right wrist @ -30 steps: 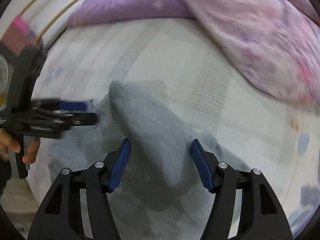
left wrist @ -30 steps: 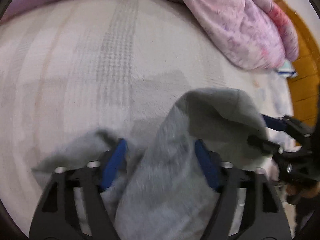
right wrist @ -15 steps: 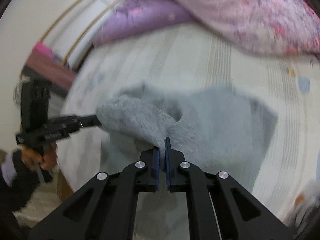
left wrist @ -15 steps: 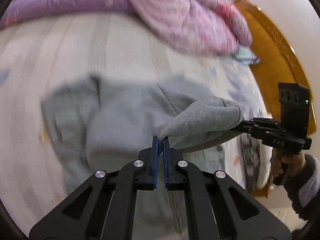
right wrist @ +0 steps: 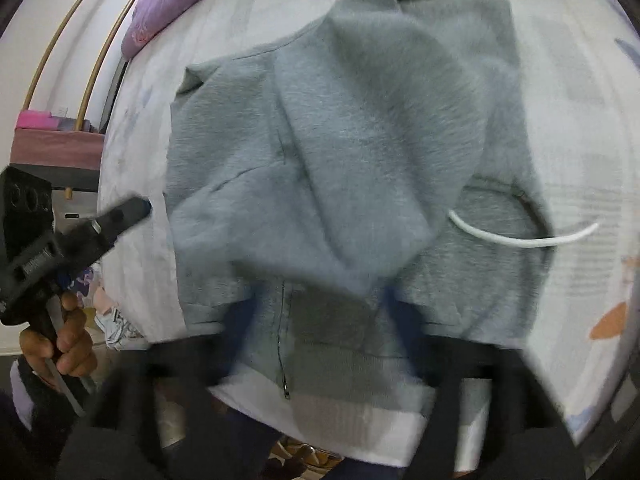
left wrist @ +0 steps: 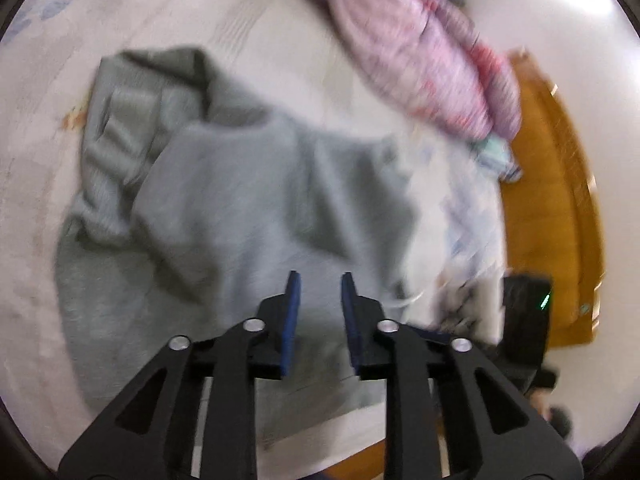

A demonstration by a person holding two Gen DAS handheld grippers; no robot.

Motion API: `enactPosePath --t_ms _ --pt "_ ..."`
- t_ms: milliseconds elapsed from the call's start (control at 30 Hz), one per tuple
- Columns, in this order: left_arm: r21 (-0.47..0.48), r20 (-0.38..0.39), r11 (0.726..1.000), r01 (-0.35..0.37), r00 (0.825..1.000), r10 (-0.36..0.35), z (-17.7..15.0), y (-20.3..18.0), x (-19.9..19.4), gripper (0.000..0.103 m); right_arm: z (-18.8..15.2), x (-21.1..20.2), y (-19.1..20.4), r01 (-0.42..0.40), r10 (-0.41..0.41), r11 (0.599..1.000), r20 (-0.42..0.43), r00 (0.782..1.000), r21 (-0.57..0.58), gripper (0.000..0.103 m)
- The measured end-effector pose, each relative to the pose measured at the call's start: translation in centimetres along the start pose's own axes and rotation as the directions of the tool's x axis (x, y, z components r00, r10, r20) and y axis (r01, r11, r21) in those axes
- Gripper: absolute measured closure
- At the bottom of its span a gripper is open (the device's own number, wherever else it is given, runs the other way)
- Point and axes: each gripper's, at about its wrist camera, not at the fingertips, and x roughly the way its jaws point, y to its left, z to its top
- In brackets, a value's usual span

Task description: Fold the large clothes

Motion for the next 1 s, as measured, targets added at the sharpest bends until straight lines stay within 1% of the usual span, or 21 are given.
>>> enactPosePath --t_ms 67,100,133,167,200,233,267,300,333,367,433,500,567,633,733,767,800,833,867,933,1000 --pt "-0.021 0.026 0.998 0.052 0.998 -0.051 0.5 -1.1 -0.3 0.068 0.1 -1.5 0.6 -0.056 0.056 0.998 0.027 0.998 0.016 0.03" --pt "-0.021 0.023 0.998 0.052 0.998 -0.051 0.8 -1.3 -0.2 0.065 0.2 -1.8 0.5 -0.088 0.085 0.995 0.053 0.995 0.045 0.031" --pt "-0.012 0.01 0.999 0.032 0.999 -0.031 0.8 -1.6 0.5 0.065 0.6 -2.1 0.4 -0.126 0.12 0.989 0.082 0.989 0.074 0.037" --pt "0.005 -0.017 1.0 -0.022 1.0 0.022 0.8 -1.8 1.9 0.065 1.0 -2.1 0.5 -0.13 0.12 0.987 0.111 0.987 0.09 0.043" --pt "0.015 -0.038 0.999 -0.04 0.998 0.04 0.7 -1.6 3.4 0.065 1.7 -1.2 0.6 -0.11 0.097 0.988 0.125 0.987 0.105 0.057" --pt "0.02 -0.06 0.999 -0.047 0.997 0.048 0.3 -0.9 4.2 0.065 2.2 -0.2 0.6 -0.098 0.085 0.989 0.116 0.99 0.108 0.079" --pt "0.018 -0.115 0.993 -0.115 0.987 0.116 -0.3 -0.2 6.2 0.065 2.7 1.2 0.5 -0.073 0.059 0.99 0.113 0.992 0.121 0.088" --pt "0.013 -0.175 0.986 -0.169 0.97 0.168 -1.0 0.6 7.7 0.065 3.0 3.0 0.5 -0.047 0.036 0.991 0.088 0.996 0.124 0.096" --pt "0.01 -0.204 0.984 -0.177 0.963 0.175 -1.6 1.5 8.4 0.065 2.9 4.3 0.5 -0.03 0.024 0.993 0.053 0.998 0.116 0.097" --pt "0.019 -0.223 0.977 -0.211 0.952 0.21 -2.6 2.1 9.4 0.065 2.7 6.1 0.5 0.001 -0.002 0.994 0.012 1.0 0.111 0.098" --pt "0.016 -0.281 0.962 -0.271 0.922 0.265 -3.7 3.3 11.0 0.065 1.9 9.3 -0.3 0.055 -0.045 0.989 -0.078 0.996 0.135 0.099" --pt "-0.002 -0.296 0.96 -0.28 0.917 0.267 -4.6 4.6 12.0 0.066 0.5 11.4 -1.6 0.096 -0.078 0.983 -0.117 0.99 0.159 0.103" --pt "0.024 -0.298 0.96 -0.278 0.915 0.272 -4.5 4.3 12.2 0.066 0.1 11.6 -2.6 0.046 -0.025 0.974 -0.099 0.995 0.222 0.103" --pt "0.013 -0.316 0.965 -0.26 0.915 0.251 -3.8 3.9 11.9 0.066 0.7 11.3 -2.5 0.037 -0.009 0.974 -0.124 0.992 0.225 0.103" --pt "-0.059 -0.307 0.986 -0.153 0.943 0.128 -1.6 3.2 9.4 0.065 3.0 8.5 -1.5 -0.003 0.029 0.969 -0.103 0.994 0.245 0.09" --pt "-0.073 -0.292 0.99 -0.12 0.952 0.094 -0.8 2.9 8.5 0.063 4.1 6.9 -1.1 -0.026 0.045 0.967 -0.07 0.997 0.255 0.086" --pt "-0.104 -0.247 0.992 -0.076 0.968 0.048 0.9 2.5 6.7 0.05 5.4 5.0 -0.8 -0.048 0.053 0.964 -0.013 0.999 0.261 0.072" --pt "-0.124 -0.207 0.991 -0.056 0.978 0.03 2.2 2.4 5.6 0.037 6.8 3.5 -0.5 -0.056 0.049 0.965 0.035 0.998 0.256 0.056" --pt "-0.139 -0.169 0.989 -0.041 0.985 0.017 3.4 2.4 4.7 0.033 7.9 2.5 -0.3 -0.055 0.039 0.965 0.068 0.997 0.257 0.053" --pt "-0.167 -0.079 0.986 0.004 0.997 -0.017 7.0 2.4 2.8 0.031 10.8 0.6 -0.3 -0.057 0.017 0.959 0.145 0.989 0.278 0.05" --pt "-0.183 -0.021 0.983 -0.032 0.999 0.028 9.7 2.9 2.0 0.024 14.1 0.0 -0.9 -0.048 -0.013 0.948 0.191 0.981 0.314 0.039"
